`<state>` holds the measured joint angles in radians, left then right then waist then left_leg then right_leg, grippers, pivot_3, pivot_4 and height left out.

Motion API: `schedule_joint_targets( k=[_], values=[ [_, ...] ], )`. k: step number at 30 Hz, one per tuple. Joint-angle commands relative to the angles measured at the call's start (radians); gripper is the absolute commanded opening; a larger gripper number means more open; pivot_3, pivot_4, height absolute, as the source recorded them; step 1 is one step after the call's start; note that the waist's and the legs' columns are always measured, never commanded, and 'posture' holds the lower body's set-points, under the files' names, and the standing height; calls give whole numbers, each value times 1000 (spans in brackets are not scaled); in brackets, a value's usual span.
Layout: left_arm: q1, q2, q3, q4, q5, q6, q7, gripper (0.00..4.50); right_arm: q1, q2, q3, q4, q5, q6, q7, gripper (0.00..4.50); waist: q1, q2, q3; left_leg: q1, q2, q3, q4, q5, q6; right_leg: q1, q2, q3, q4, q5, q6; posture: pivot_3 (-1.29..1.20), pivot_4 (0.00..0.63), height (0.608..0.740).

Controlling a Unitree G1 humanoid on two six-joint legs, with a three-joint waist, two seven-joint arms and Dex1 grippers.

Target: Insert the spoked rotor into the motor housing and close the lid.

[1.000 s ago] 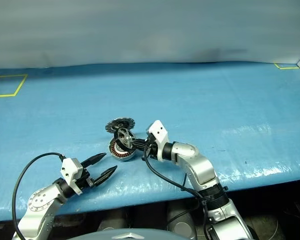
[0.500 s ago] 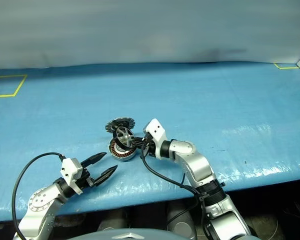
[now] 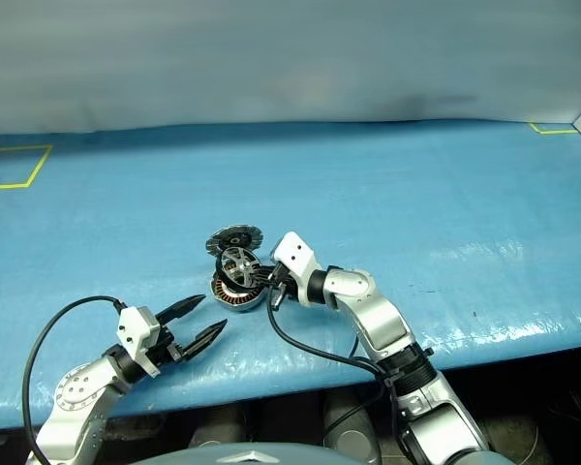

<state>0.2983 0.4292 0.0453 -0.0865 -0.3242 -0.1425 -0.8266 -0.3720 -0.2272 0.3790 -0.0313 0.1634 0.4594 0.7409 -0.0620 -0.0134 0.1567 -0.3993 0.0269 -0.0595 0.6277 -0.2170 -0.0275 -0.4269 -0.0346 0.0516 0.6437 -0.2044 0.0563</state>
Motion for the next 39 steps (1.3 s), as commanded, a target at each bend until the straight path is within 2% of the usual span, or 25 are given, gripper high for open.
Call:
schedule_joint_targets(
  k=[1,39],
  values=[
    [6,-7,4,-7,2,-26,8,3673,-3,-7,8,-5,-10,1,7,8,0,0,0,0,0,0,0,0,0,0,0,0,0,0,0,0,150,740],
    [4,-4,5,9,12,-40,20,3673,-9,-1,-4,-27,-39,-40,0,8,2,0,0,0,0,0,0,0,0,0,0,0,0,0,0,0,150,740]
  ],
)
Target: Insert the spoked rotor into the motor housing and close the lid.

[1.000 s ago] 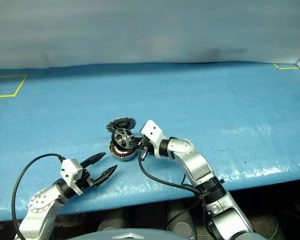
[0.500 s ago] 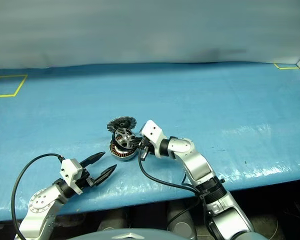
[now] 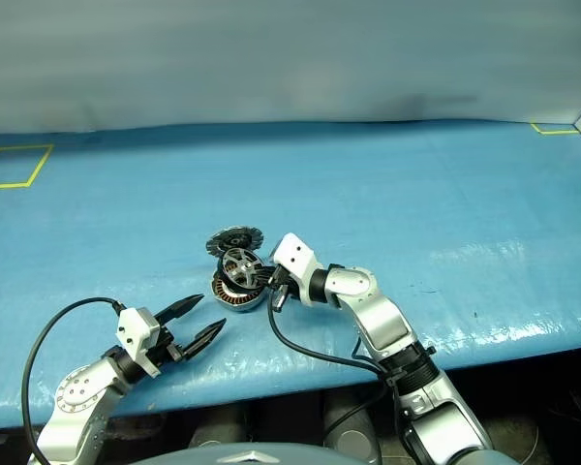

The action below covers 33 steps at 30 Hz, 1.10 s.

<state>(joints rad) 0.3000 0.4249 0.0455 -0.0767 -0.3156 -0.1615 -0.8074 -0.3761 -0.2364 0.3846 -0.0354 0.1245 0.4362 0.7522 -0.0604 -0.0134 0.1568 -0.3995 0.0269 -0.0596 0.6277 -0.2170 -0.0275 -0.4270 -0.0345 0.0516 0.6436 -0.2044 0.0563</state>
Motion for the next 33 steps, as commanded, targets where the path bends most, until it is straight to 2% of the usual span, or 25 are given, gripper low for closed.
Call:
schedule_joint_targets(
  k=[1,10,14,27,32,33],
  values=[
    [2,0,5,-1,3,-21,1,3673,-5,7,-9,-23,0,-17,-11,8,0,0,0,0,0,0,0,0,0,0,0,0,0,0,0,0,150,740],
    [5,-6,1,5,9,-26,5,3673,-8,-3,-3,-28,7,-4,9,8,0,0,0,0,0,0,0,0,0,0,0,0,0,0,0,0,150,740],
    [4,-6,1,6,10,-27,5,3673,-10,4,-6,-28,-5,-24,-8,1081,0,0,0,0,0,0,0,0,0,0,0,0,0,0,0,0,150,740],
    [-1,-5,-4,11,11,-26,1,3673,-2,11,-20,-53,26,-32,-3,1081,0,0,0,0,0,0,0,0,0,0,0,0,0,0,0,0,150,740],
    [-1,-4,-1,8,8,-26,3,3673,-21,22,-48,-8,-5,-21,-73,1081,0,0,0,0,0,0,0,0,0,0,0,0,0,0,0,0,150,740],
    [-1,-4,0,7,9,-28,5,3673,-27,26,-63,2,-8,-9,-97,907,0,0,0,0,0,0,0,0,0,0,0,0,0,0,0,0,150,740]
  ],
)
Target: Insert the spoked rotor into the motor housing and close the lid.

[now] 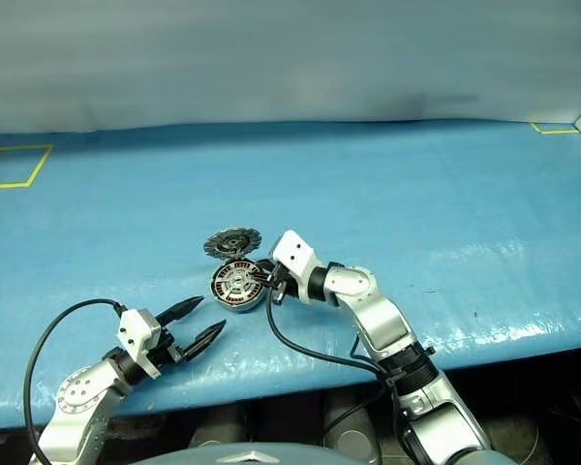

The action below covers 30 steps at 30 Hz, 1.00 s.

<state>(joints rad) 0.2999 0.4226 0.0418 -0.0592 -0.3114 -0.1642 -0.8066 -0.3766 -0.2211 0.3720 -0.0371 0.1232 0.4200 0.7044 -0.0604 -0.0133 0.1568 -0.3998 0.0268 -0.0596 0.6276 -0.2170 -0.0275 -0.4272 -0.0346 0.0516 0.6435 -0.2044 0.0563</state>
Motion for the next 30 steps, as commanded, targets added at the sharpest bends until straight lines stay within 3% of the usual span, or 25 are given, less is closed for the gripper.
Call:
schedule_joint_targets(
  k=[1,4,7,13,16,23,30],
  values=[
    [0,-1,5,-10,6,-26,5,3673,-33,11,-61,13,-12,15,-70,684,0,0,0,0,0,0,0,0,0,0,0,0,0,0,0,0,150,740],
    [3,-2,5,-12,6,-27,7,3673,-55,2,-75,43,-49,13,-120,19,0,0,0,0,0,0,0,0,0,0,0,0,0,0,0,0,150,740],
    [0,-3,4,-9,7,-30,9,3673,-99,15,-110,97,-86,1,-205,19,-1,0,0,0,0,0,0,0,0,0,0,0,0,0,0,0,150,740],
    [-9,-5,1,-4,7,-32,13,3673,-220,31,-122,228,-109,-55,-219,19,-4,0,0,0,0,0,0,0,0,0,0,0,0,0,0,0,150,740],
    [-13,-6,-2,-1,-1,-27,10,3673,-307,64,-122,332,-91,-110,-173,19,-6,0,0,0,0,0,0,0,0,0,1,0,0,0,0,0,150,740],
    [-18,-17,-7,11,10,-50,28,3673,-489,199,-169,555,82,-144,119,19,-8,1,1,0,2,0,-1,0,0,0,4,1,0,1,0,0,150,740],
    [-6,-27,-3,2,11,-52,43,3673,-502,213,-96,606,46,-146,267,19,-5,2,1,0,2,0,-1,0,0,0,4,1,0,1,0,0,150,740]
  ],
)
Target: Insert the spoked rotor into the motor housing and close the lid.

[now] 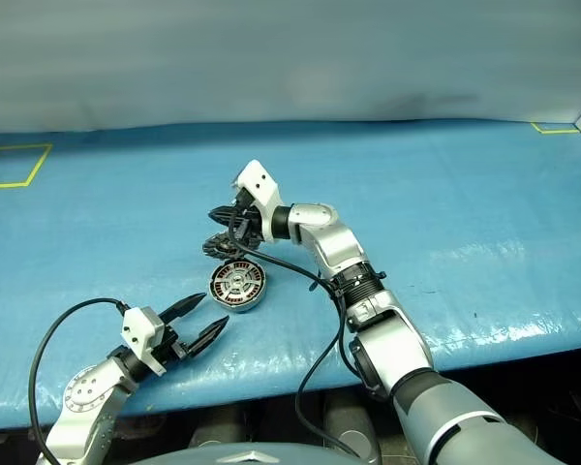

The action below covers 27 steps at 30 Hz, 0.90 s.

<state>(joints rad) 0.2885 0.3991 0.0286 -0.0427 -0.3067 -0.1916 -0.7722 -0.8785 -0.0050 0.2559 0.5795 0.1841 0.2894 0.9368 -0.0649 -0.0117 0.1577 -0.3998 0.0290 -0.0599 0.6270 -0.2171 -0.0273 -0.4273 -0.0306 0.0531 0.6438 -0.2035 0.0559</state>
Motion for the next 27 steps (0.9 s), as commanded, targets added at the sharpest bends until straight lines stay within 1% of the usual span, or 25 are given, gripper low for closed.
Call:
schedule_joint_targets(
  k=[1,7,11,14,18,23,25,27],
  values=[
    [17,-2,16,-21,3,-26,11,3673,18,-13,30,-26,-26,-19,35,19,-1,0,0,0,0,0,0,0,0,0,0,0,0,0,0,0,150,740],
    [53,4,37,-40,-5,-33,27,3673,165,-65,76,-202,-45,26,33,19,-1,0,0,0,1,0,-1,0,0,-1,1,0,0,0,-1,0,150,740],
    [58,8,42,-40,-10,-33,25,3673,268,-56,90,-234,-86,37,-67,19,-3,0,0,1,1,0,-1,0,0,-1,1,0,1,0,-1,0,150,740],
    [54,13,41,-36,-11,-32,17,3673,301,-40,87,-225,-115,26,-146,19,-4,0,0,2,1,1,0,0,0,0,1,2,1,0,-1,0,150,740],
    [37,17,36,-29,-9,-28,10,3673,337,-26,69,-258,-97,10,-176,19,-3,0,-1,3,1,1,0,0,0,1,1,2,1,0,-1,0,150,740],
    [28,14,32,-23,-4,-28,6,3673,385,-42,60,-317,-89,-45,-191,19,-2,0,-1,3,1,1,0,0,0,0,1,2,1,0,-1,0,150,740],
    [26,11,30,-20,-2,-29,5,3673,410,-52,67,-361,-71,-47,-165,402,-1,0,-1,2,1,1,0,0,0,0,1,2,1,0,-1,0,150,740],
    [23,8,26,-19,-3,-29,3,3673,436,-54,76,-409,-56,-41,-152,952,-1,0,-1,2,1,1,0,0,0,0,1,2,1,0,-1,0,150,740]
  ],
)
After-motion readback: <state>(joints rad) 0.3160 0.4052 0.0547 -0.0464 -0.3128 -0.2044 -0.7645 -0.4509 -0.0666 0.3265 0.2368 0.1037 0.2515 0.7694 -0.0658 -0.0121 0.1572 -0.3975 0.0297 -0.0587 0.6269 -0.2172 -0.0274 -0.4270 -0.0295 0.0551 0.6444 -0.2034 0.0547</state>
